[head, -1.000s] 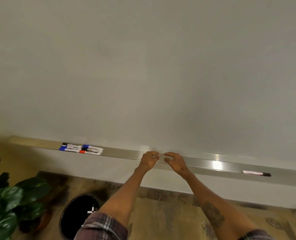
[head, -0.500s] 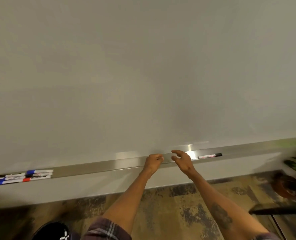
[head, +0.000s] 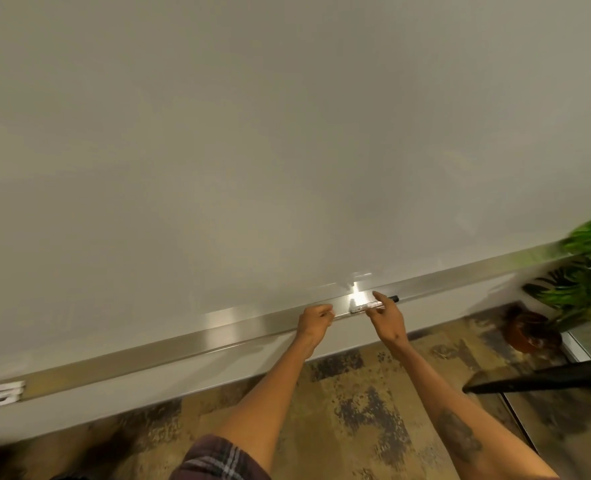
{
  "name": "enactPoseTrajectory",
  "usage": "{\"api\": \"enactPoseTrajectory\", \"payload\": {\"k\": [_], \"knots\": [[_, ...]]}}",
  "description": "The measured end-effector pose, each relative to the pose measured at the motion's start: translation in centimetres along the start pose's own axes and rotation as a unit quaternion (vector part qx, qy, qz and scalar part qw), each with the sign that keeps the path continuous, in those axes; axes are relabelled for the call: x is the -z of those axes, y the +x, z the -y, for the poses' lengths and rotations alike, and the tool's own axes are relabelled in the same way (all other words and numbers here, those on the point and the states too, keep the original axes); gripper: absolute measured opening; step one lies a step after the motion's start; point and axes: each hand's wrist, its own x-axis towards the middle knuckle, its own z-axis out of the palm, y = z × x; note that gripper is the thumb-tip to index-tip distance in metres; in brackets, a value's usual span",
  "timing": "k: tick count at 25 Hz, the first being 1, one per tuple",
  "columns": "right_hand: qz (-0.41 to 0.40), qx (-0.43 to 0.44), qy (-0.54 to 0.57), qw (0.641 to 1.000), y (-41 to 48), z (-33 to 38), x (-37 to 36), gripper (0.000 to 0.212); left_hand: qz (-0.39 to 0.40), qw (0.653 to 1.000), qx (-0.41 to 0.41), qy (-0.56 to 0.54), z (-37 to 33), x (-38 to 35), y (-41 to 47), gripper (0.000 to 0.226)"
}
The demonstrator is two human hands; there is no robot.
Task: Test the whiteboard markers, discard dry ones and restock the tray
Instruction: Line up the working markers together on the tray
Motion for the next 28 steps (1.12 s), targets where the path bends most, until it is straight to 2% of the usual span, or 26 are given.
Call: {"api": "enactPoseTrajectory", "payload": {"k": [4, 7, 9, 11, 12, 14, 16, 19, 21, 23, 28], "knots": [[-0.019, -0.05, -0.003, 0.999, 2.5, -2.6, 2.4, 0.046, 0.047, 0.998, 0.028, 0.011, -0.6, -3.3, 1.5, 0.048], [-0.01, -0.068, -0.001, 0.998, 4.0, -3.5, 3.6, 0.048, 0.051, 0.997, 0.05, 0.023, 0.1, -5.3, 3.5, 0.051], [-0.001, -0.075, 0.001, 0.997, 5.0, -4.0, 4.0, 0.05, 0.045, 0.997, 0.064, 0.024, 0.0, -5.9, 4.0, 0.046], [0.009, -0.077, 0.003, 0.997, 5.7, -4.4, 4.2, 0.052, 0.039, 0.996, 0.078, 0.012, -0.2, -6.3, 4.2, 0.025], [0.014, -0.08, 0.003, 0.997, 6.0, -4.7, 4.2, 0.054, 0.043, 0.996, 0.082, 0.005, -0.1, -6.6, 4.5, 0.023], [0.024, -0.086, 0.002, 0.996, 6.4, -5.3, 4.2, 0.057, 0.047, 0.994, 0.093, -0.019, -0.2, -7.2, 5.0, 0.04], [0.033, -0.088, 0.003, 0.996, 6.6, -5.7, 4.2, 0.059, 0.044, 0.993, 0.101, -0.041, -0.4, -7.5, 5.2, 0.039], [0.047, -0.087, 0.011, 0.995, 6.9, -6.0, 3.9, 0.058, 0.033, 0.992, 0.105, -0.066, -0.2, -7.7, 5.5, 0.027], [0.053, -0.091, 0.027, 0.994, 6.8, -6.1, 3.6, 0.057, 0.035, 0.99, 0.108, -0.083, -0.3, -7.5, 5.4, 0.042], [0.039, -0.092, 0.05, 0.994, 6.5, -5.7, 3.4, 0.055, 0.023, 0.99, 0.1, -0.1, -0.3, -7.2, 5.1, 0.043], [-0.093, -0.048, 0.136, 0.985, 5.1, -2.6, 2.4, 0.028, -0.016, 0.987, 0.082, -0.14, -0.6, -5.2, 4.0, 0.04]]}}
